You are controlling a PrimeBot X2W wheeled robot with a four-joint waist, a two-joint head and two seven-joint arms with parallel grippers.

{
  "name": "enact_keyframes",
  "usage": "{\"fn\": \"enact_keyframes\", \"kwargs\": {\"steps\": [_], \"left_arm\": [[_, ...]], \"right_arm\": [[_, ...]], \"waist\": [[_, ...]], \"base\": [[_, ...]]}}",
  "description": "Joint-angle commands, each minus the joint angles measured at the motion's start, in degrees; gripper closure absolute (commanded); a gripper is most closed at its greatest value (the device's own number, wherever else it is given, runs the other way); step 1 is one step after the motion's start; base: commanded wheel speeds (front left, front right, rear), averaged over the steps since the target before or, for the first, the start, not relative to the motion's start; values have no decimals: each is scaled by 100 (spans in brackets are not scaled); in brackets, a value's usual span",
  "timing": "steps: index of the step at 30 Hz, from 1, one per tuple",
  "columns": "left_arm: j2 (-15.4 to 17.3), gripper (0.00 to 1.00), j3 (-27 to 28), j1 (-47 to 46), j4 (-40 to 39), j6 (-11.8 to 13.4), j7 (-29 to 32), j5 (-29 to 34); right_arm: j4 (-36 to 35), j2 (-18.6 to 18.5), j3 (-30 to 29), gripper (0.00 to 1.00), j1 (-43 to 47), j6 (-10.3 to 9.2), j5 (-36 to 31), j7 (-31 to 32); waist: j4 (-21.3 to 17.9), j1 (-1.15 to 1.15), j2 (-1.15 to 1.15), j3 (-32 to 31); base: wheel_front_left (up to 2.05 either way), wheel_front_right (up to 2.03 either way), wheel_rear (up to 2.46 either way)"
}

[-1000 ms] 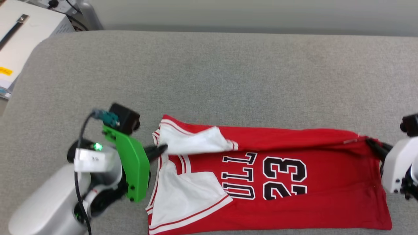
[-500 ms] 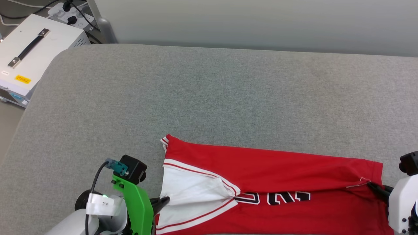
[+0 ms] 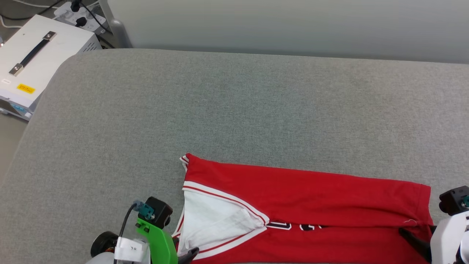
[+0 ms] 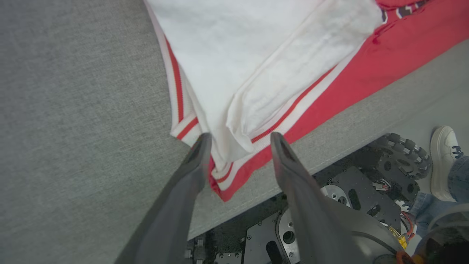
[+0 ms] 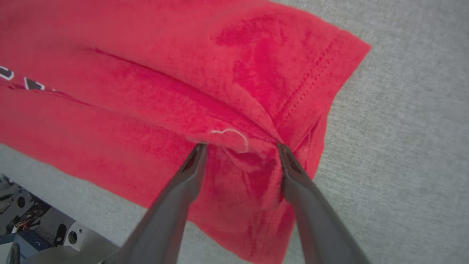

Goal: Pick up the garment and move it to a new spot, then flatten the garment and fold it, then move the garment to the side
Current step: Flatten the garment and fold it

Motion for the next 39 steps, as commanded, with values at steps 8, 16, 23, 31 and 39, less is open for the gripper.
{"fn": "enact_keyframes", "kwargs": {"steps": [8, 16, 23, 31, 39], "left_arm": [[-94, 0, 300, 355, 125, -58, -1167, 195], [-245, 0, 1094, 425, -185, 355, -2818, 461], [-498, 0, 1479, 589, -9, 685, -4045, 1038], [-877, 0, 2098, 806, 47, 611, -4172, 2060], [-1239, 0, 2537, 928, 152, 143, -4173, 2558]], "right_arm": [[-291, 163, -593, 0, 590, -2, 275, 33], [-592, 746, -1730, 0, 845, -2, -33, 603], [-641, 1584, -2683, 0, 861, -2, -612, 1084], [-365, 2341, -3558, 0, 622, -2, -1008, 1378], [290, 2516, -3876, 0, 249, -2, -1276, 1437]], "waist": [[31, 0, 0, -539], [64, 0, 0, -625], [83, 0, 0, -505], [166, 0, 0, -257], [223, 0, 0, -36]], "base": [[0, 0, 0], [0, 0, 0], [0, 0, 0], [0, 0, 0], [0, 0, 0]]}}
